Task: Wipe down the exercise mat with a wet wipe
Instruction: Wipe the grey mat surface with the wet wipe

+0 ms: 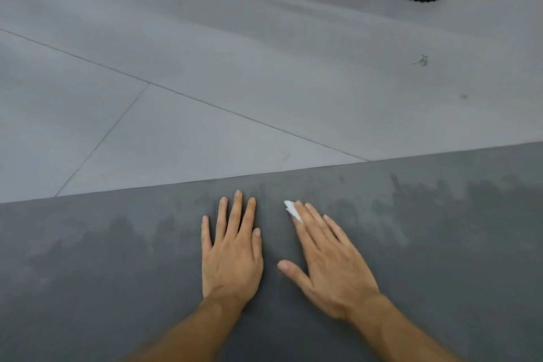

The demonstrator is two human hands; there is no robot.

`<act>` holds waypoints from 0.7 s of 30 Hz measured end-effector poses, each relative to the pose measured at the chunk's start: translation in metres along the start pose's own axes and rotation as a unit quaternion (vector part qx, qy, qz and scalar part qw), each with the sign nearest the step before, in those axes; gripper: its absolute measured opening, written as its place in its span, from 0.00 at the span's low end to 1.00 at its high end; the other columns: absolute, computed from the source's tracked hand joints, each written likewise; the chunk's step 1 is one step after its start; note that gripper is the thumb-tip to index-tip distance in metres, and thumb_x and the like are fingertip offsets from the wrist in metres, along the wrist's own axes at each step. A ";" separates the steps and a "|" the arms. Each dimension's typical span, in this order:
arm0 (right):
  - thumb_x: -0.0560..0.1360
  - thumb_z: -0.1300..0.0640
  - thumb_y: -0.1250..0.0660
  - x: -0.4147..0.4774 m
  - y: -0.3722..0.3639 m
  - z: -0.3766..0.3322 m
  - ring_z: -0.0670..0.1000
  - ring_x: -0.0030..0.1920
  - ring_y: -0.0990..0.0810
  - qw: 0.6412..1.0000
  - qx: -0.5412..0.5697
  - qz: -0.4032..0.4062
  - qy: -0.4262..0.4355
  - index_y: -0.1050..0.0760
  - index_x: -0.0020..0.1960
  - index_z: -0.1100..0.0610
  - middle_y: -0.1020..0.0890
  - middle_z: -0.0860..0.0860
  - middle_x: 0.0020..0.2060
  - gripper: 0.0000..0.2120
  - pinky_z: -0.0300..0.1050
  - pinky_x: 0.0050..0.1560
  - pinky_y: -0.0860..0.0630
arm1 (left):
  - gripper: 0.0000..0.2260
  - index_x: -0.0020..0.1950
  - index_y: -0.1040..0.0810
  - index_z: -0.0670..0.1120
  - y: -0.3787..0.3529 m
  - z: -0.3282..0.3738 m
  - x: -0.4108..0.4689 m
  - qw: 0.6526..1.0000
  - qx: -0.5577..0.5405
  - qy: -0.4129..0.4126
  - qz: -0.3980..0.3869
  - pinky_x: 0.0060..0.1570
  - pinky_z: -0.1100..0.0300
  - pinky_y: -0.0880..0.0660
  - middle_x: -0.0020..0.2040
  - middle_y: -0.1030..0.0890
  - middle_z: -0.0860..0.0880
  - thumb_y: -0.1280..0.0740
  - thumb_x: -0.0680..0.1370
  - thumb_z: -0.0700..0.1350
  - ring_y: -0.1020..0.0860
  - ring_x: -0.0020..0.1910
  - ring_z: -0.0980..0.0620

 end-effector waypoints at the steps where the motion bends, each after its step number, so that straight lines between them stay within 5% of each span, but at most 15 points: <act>1: 0.81 0.28 0.59 -0.003 0.004 0.012 0.44 0.82 0.60 1.000 0.001 0.016 -0.018 0.63 0.84 0.52 0.57 0.45 0.83 0.41 0.49 0.80 0.54 | 0.27 0.84 0.57 0.57 0.000 0.004 0.000 1.000 0.000 -0.005 -0.001 0.81 0.44 0.60 0.84 0.60 0.56 0.62 0.84 0.57 0.63 0.82 0.53; 8: 0.77 0.27 0.68 -0.009 0.028 0.084 0.46 0.82 0.60 0.979 0.007 0.049 -0.199 0.59 0.84 0.57 0.56 0.49 0.84 0.45 0.46 0.82 0.58 | 0.27 0.83 0.63 0.58 -0.007 0.046 0.001 0.999 -0.010 -0.026 -0.019 0.80 0.43 0.63 0.83 0.65 0.55 0.66 0.83 0.59 0.66 0.81 0.52; 12: 0.78 0.27 0.67 -0.013 0.024 0.054 0.43 0.81 0.66 0.991 0.046 0.027 -0.125 0.67 0.83 0.52 0.60 0.47 0.83 0.42 0.43 0.81 0.63 | 0.28 0.82 0.65 0.59 -0.007 0.071 0.002 0.999 -0.016 -0.035 -0.023 0.80 0.43 0.65 0.82 0.67 0.55 0.67 0.82 0.60 0.69 0.80 0.52; 16: 0.82 0.29 0.60 -0.046 0.011 0.038 0.45 0.82 0.63 0.998 0.016 -0.003 -0.057 0.61 0.84 0.54 0.60 0.46 0.83 0.40 0.47 0.81 0.56 | 0.28 0.83 0.63 0.59 -0.011 0.098 -0.003 0.996 -0.009 -0.081 -0.030 0.79 0.42 0.64 0.82 0.68 0.55 0.67 0.81 0.60 0.70 0.80 0.50; 21: 0.81 0.30 0.63 -0.076 0.017 0.084 0.46 0.82 0.59 0.992 -0.043 0.008 -0.114 0.57 0.84 0.54 0.57 0.47 0.83 0.40 0.50 0.81 0.51 | 0.27 0.82 0.64 0.59 -0.014 0.099 -0.004 0.998 0.005 -0.067 -0.020 0.79 0.41 0.64 0.83 0.66 0.54 0.64 0.83 0.61 0.68 0.81 0.50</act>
Point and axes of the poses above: each hand's wrist, its own x-axis towards the middle knuckle, its own y-axis out of the back of the hand, z = x × y, the point moved 5 cm from there along x, towards the middle knuckle
